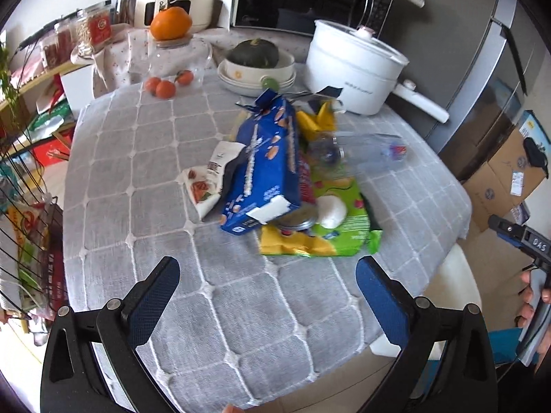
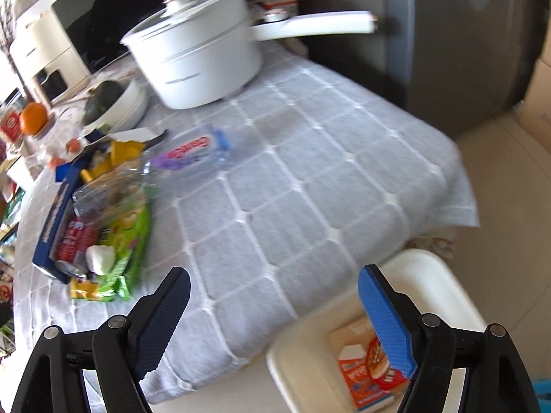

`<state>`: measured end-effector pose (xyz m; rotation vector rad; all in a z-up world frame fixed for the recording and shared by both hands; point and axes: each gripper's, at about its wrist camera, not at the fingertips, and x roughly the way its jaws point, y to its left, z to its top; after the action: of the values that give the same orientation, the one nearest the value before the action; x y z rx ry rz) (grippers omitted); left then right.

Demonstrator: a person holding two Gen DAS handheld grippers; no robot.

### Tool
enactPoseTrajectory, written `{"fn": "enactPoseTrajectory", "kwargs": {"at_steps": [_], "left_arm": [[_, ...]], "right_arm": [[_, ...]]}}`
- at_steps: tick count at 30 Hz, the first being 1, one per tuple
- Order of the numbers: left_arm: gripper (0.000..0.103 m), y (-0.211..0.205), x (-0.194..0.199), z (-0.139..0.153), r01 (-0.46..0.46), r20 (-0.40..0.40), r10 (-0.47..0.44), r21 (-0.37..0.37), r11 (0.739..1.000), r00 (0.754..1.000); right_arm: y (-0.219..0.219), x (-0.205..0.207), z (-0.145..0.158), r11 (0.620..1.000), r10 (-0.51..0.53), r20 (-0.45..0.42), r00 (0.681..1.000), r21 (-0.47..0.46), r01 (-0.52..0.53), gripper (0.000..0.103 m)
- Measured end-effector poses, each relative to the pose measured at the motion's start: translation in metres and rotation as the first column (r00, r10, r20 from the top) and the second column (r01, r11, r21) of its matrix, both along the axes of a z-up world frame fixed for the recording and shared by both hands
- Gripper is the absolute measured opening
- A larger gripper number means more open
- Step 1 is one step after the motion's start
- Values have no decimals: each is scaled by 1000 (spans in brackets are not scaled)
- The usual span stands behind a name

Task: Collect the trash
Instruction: 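Grasp the blue cracker box with the left gripper, then grasp the red milk can with the right gripper while the left holds the box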

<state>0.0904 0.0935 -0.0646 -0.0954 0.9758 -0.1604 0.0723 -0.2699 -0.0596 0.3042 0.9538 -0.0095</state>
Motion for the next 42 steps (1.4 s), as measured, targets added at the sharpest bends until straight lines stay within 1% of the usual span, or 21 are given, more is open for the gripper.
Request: {"fn": "enactPoseTrajectory", "kwargs": {"at_steps": [4, 6, 7, 9, 10, 11, 14, 16, 17, 19, 20, 21, 22, 24, 28, 33, 37, 39, 42], "left_arm": [[101, -11, 17, -6, 17, 7, -17, 77, 997, 1000], [93, -19, 28, -12, 36, 4, -37, 111, 993, 999], [91, -24, 35, -15, 45, 2, -46, 131, 990, 999], [82, -29, 47, -22, 50, -3, -50, 160, 986, 999], [80, -31, 53, -26, 50, -5, -49, 168, 985, 999], [75, -33, 57, -28, 46, -7, -45, 174, 984, 999], [64, -32, 67, -37, 32, -17, -29, 173, 984, 999], [53, -32, 70, -39, 29, -12, -28, 170, 985, 1000], [43, -32, 70, -39, 36, -11, -35, 168, 985, 999], [38, -31, 67, -35, 33, 18, -36, 181, 983, 999], [34, -31, 66, -32, 31, 34, -38, 184, 982, 999], [27, -28, 64, -28, 27, 49, -36, 178, 984, 998], [25, -25, 61, -24, 21, 60, -31, 162, 987, 998], [24, -15, 54, -12, 8, 82, -16, 100, 995, 997], [24, 1, 38, 11, -10, 129, 6, 25, 1000, 992], [24, 22, 17, 30, -23, 159, 33, -64, 998, 987], [24, 46, 2, 44, -63, 193, 90, -142, 988, 977], [24, 57, -2, 49, -80, 210, 113, -158, 984, 971], [24, 69, -9, 54, -96, 239, 127, -136, 986, 963]], "right_arm": [[21, 14, -1, 1000, 25, 1, 1000, -3, -25, 84], [30, 20, -2, 999, 39, -1, 999, 4, -39, 84], [33, 23, -3, 999, 45, -3, 999, 7, -45, 84], [39, 28, -3, 999, 51, -4, 999, 15, -51, 84], [40, 31, -4, 998, 52, -6, 999, 19, -51, 84], [41, 33, -4, 998, 51, -8, 999, 22, -51, 85], [41, 38, -7, 999, 47, -16, 999, 28, -46, 85], [38, 39, -9, 999, 38, -24, 999, 27, -37, 85], [36, 40, -10, 999, 32, -27, 999, 27, -32, 85], [32, 40, -12, 999, 22, -32, 999, 27, -21, 85], [31, 40, -12, 1000, 17, -35, 999, 26, -16, 85], [30, 40, -13, 1000, 14, -38, 999, 24, -13, 85], [30, 40, -13, 1000, 14, -40, 999, 22, -13, 85], [31, 38, -14, 1000, 20, -44, 999, 19, -19, 85], [40, 36, -13, 999, 41, -40, 998, -3, -41, 85], [60, 36, -19, 997, 79, -53, 995, -9, -79, 85], [88, 39, -23, 991, 133, -53, 990, 3, -133, 85], [109, 40, -23, 985, 172, -38, 984, 14, -171, 85], [141, 43, -24, 972, 228, -10, 974, 55, -227, 84]]}}
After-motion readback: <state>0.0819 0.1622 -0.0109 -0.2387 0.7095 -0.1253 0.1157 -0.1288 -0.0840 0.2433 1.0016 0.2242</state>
